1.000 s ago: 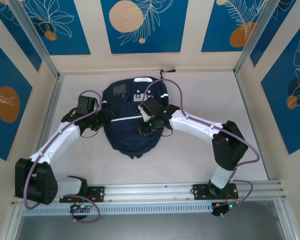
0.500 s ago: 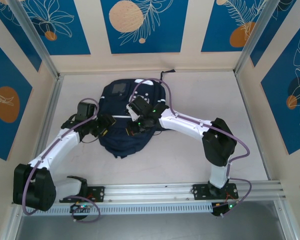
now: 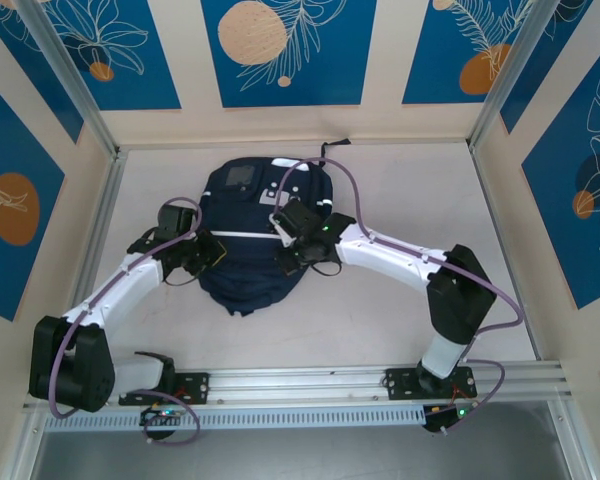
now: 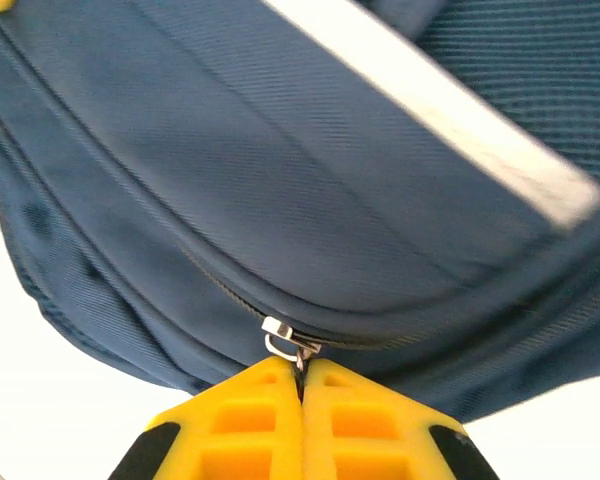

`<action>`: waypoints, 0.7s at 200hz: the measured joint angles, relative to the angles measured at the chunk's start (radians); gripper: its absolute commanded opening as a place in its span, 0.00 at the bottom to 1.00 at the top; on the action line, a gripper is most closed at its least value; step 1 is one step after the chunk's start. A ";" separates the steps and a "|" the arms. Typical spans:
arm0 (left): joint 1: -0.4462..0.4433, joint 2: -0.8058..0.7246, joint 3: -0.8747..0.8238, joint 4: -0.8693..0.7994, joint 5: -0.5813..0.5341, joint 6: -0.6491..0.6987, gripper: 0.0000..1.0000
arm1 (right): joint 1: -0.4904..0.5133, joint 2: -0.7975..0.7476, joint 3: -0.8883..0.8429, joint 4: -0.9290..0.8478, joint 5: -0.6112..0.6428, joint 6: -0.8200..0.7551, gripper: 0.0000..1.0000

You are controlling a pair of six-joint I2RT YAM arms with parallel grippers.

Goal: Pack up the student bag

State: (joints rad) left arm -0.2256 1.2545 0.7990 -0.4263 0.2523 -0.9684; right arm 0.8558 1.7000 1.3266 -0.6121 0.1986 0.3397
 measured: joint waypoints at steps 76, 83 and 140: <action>-0.004 0.024 0.015 0.001 -0.001 0.074 0.00 | -0.142 0.043 0.057 -0.051 -0.039 -0.106 0.00; -0.004 0.026 0.018 0.003 -0.002 0.083 0.00 | -0.152 0.062 0.081 -0.065 -0.042 -0.109 0.00; -0.003 0.055 0.044 0.023 -0.001 0.132 0.00 | -0.195 0.162 0.228 -0.160 -0.044 -0.078 0.00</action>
State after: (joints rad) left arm -0.2291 1.3090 0.8429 -0.4030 0.2512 -0.8364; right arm 0.6609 1.8618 1.5543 -0.7719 0.1547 0.2615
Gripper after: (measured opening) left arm 0.040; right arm 0.063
